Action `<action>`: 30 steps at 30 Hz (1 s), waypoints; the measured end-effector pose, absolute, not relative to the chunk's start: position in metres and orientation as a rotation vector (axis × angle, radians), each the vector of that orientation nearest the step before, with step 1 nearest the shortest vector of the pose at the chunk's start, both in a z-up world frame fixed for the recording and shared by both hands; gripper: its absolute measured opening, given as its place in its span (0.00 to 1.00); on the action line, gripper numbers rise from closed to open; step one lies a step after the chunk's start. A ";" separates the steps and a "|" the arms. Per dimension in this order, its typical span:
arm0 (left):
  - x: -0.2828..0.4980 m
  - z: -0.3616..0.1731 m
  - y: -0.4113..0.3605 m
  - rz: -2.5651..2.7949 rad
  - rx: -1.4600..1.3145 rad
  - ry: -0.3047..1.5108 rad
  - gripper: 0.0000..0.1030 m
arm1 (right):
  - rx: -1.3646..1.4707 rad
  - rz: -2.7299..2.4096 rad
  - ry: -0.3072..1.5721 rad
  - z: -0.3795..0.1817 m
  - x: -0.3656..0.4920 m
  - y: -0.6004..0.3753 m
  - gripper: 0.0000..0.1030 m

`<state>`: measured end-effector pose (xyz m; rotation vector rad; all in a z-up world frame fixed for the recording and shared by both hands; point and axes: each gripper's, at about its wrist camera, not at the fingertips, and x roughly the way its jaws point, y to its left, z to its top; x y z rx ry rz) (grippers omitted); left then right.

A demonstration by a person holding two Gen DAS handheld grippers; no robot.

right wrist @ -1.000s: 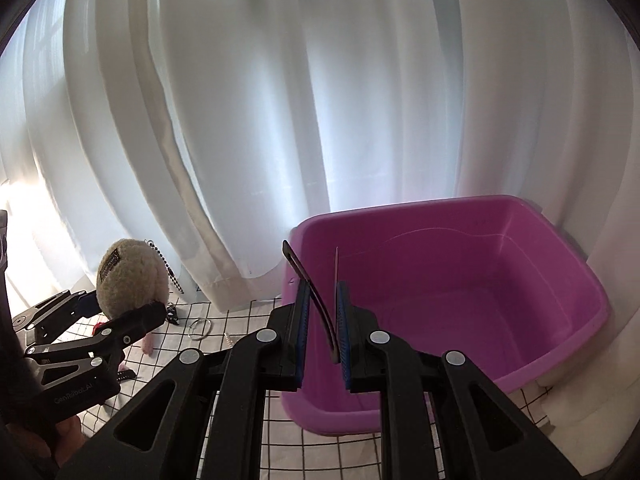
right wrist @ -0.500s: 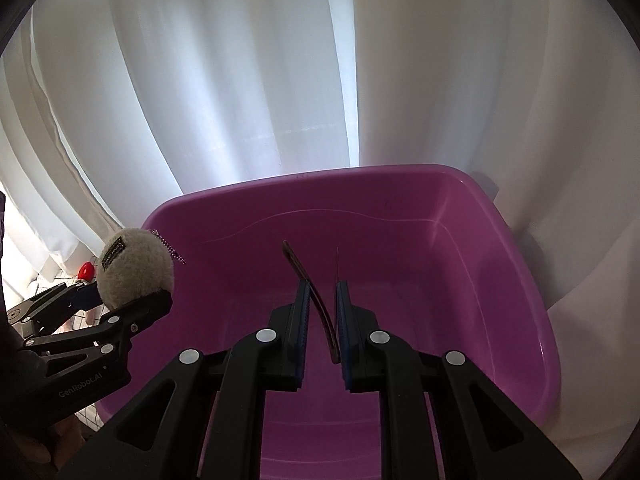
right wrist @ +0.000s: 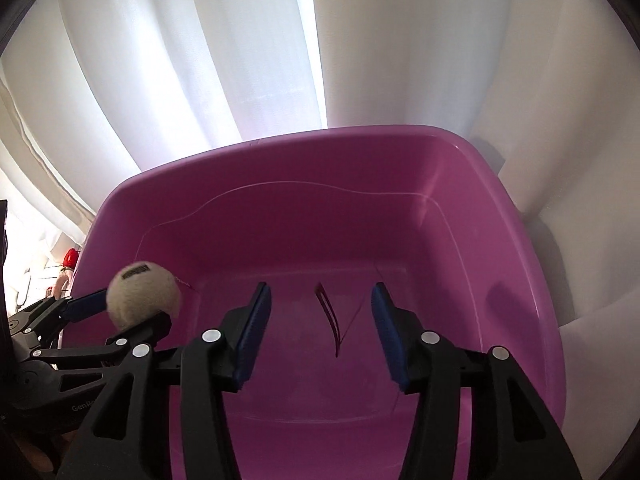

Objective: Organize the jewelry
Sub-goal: 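Open the right tool dropping the hairpins while the left tool releases the puff into the basin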

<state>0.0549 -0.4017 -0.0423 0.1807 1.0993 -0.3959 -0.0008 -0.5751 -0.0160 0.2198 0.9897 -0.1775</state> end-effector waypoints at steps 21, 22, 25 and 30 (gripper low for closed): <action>0.046 -0.021 -0.395 -0.364 0.178 1.037 0.85 | 0.221 -0.153 0.968 -0.012 0.002 -0.577 0.49; 0.045 -0.020 -0.393 -0.362 0.176 1.033 0.85 | 0.220 -0.149 0.967 -0.012 0.002 -0.575 0.49; 0.043 -0.016 -0.390 -0.358 0.173 1.024 0.85 | 0.217 -0.144 0.965 -0.011 0.001 -0.571 0.49; 0.042 -0.012 -0.382 -0.354 0.159 1.011 0.85 | 0.214 -0.139 0.955 -0.006 -0.001 -0.564 0.50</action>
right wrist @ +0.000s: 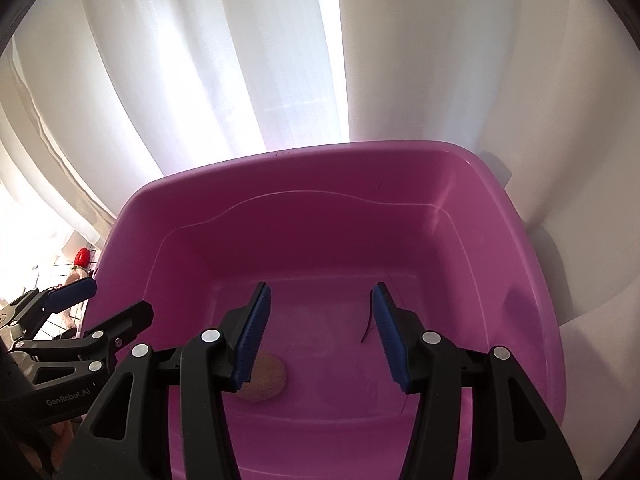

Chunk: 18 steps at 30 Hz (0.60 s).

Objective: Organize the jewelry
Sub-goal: 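Open the right tool dropping the hairpins while the left tool releases the puff into the basin, then withdraw both open tools from the basin back over the table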

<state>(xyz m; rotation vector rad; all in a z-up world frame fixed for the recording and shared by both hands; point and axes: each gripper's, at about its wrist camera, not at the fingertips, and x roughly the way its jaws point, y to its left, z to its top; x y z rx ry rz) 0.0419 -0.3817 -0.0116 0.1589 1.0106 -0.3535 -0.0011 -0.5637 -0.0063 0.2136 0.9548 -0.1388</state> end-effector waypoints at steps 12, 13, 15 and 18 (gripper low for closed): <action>0.034 0.008 -0.345 -0.348 0.121 0.973 0.87 | 0.217 -0.113 0.898 0.010 -0.008 -0.534 0.62; 0.033 0.010 -0.339 -0.341 0.119 0.965 0.88 | 0.221 -0.103 0.894 0.012 -0.009 -0.529 0.63; 0.031 0.015 -0.323 -0.318 0.111 0.941 0.92 | 0.241 -0.075 0.888 0.013 -0.008 -0.519 0.67; 0.028 0.021 -0.298 -0.301 0.092 0.929 0.92 | 0.279 -0.044 0.886 0.014 -0.008 -0.502 0.72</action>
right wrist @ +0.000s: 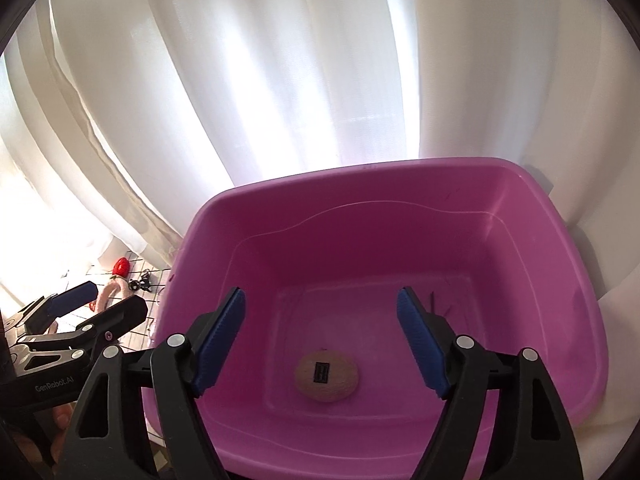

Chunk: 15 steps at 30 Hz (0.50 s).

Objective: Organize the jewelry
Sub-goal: 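Withdraw both open tools from the basin back over the table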

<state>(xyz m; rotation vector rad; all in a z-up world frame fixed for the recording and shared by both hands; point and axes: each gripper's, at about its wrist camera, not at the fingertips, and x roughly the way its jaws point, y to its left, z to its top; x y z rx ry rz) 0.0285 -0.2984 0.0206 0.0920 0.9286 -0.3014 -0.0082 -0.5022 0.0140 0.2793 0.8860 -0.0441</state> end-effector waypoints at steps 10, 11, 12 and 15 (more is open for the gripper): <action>0.029 0.021 -0.183 -0.219 0.020 0.926 0.93 | 0.250 0.063 0.887 0.025 0.008 -0.405 0.72; 0.029 0.021 -0.169 -0.208 0.012 0.929 0.93 | 0.249 0.072 0.886 0.027 0.011 -0.394 0.72; 0.029 0.019 -0.154 -0.197 0.005 0.931 0.93 | 0.245 0.083 0.885 0.028 0.014 -0.382 0.72; 0.030 0.015 -0.111 -0.167 -0.004 0.939 0.93 | 0.236 0.114 0.887 0.031 0.019 -0.347 0.75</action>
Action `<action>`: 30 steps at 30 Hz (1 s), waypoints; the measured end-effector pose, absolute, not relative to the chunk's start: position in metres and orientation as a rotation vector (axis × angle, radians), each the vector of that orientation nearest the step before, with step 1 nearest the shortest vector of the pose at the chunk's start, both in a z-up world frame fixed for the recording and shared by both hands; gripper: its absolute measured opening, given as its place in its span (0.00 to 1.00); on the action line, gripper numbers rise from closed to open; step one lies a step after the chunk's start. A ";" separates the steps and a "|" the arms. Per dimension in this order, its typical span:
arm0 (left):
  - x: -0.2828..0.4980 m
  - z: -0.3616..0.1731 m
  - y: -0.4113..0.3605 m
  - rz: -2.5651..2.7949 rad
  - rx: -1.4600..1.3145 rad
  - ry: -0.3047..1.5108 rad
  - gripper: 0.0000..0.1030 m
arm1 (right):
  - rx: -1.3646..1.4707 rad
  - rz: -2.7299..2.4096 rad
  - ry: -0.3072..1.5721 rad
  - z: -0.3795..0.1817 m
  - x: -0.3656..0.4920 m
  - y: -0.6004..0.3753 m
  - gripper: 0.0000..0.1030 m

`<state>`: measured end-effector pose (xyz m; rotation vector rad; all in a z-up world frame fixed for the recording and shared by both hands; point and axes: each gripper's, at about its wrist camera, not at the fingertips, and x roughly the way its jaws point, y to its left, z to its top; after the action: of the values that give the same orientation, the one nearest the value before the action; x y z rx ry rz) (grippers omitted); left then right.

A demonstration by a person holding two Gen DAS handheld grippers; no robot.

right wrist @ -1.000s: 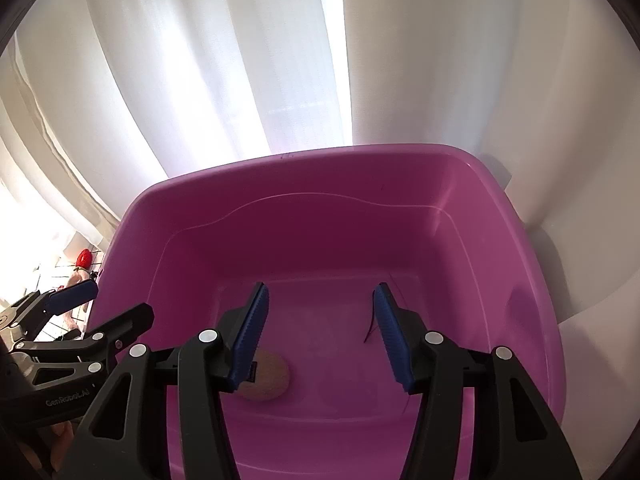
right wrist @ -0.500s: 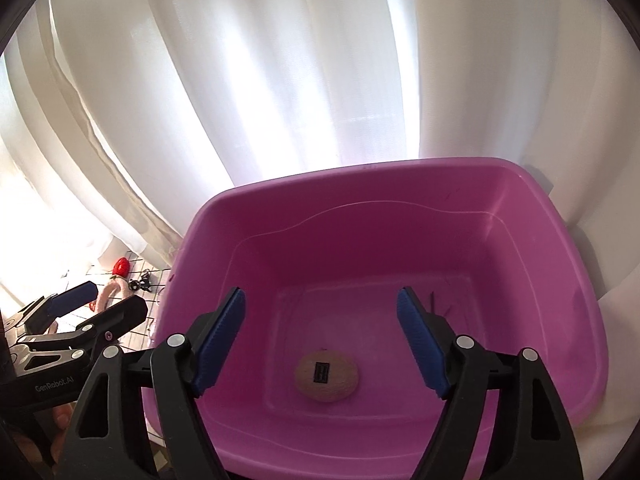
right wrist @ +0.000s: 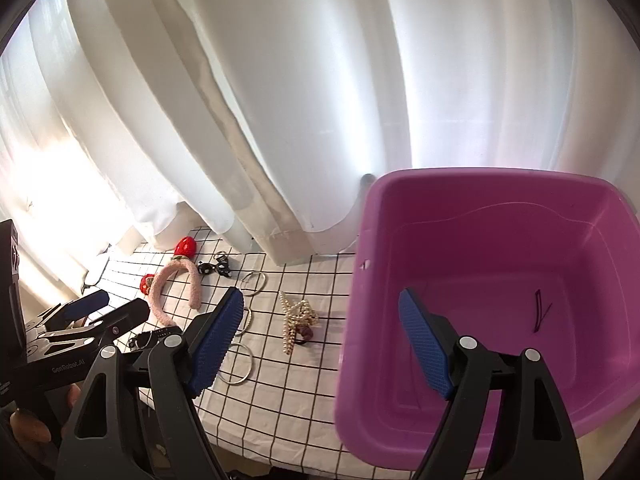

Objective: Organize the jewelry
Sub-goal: 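Withdraw both open tools from the basin back over the table, then grasp the black sport watch with the left tool while the right tool grasps the large silver ring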

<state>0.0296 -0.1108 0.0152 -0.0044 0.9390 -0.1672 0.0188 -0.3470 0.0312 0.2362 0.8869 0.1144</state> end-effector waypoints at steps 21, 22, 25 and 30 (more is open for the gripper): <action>0.019 -0.066 0.112 -0.039 -0.008 1.039 0.93 | 0.254 0.101 1.028 -0.044 -0.009 -0.182 0.77; 0.018 -0.072 0.116 -0.036 -0.015 1.053 0.93 | 0.253 0.105 1.041 -0.050 -0.010 -0.179 0.77; 0.012 -0.088 0.126 -0.014 -0.055 1.078 0.93 | 0.238 0.112 1.070 -0.065 -0.013 -0.174 0.77; 0.004 -0.111 0.126 0.030 -0.075 1.076 0.93 | 0.224 0.134 1.094 -0.087 -0.016 -0.174 0.77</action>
<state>0.0036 0.1264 -0.1115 -0.0754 1.0760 0.0303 -0.0159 -0.1736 -0.0873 0.2240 1.0937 0.1342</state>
